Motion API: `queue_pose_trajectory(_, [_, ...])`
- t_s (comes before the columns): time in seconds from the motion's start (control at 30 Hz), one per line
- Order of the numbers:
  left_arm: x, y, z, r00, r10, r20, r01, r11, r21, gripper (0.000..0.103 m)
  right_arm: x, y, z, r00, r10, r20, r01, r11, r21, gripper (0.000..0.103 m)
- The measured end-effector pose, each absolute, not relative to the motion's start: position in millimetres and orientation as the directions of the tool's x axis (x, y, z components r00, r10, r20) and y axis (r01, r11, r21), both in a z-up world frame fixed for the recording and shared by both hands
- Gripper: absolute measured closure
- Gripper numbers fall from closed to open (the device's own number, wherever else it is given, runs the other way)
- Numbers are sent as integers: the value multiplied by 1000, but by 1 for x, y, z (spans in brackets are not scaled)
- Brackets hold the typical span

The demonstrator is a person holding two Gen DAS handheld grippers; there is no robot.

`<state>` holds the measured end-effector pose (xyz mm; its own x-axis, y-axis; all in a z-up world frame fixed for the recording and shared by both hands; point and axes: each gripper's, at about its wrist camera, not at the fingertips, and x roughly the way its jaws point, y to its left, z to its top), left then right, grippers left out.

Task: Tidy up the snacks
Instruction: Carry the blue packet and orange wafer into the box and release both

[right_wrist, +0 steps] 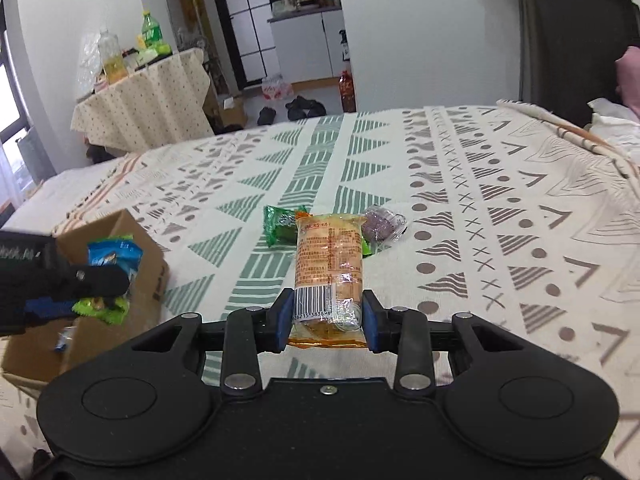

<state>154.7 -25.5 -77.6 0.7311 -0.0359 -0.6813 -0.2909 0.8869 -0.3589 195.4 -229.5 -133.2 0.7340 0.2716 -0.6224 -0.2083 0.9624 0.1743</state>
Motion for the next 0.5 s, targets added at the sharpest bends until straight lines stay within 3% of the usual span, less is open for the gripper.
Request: queue_pose_trajectory(0.5, [121,23,-54,756,24,-654,-384,825,-414,69,150,-200,-83,784,309,-539,-268,951,156,69])
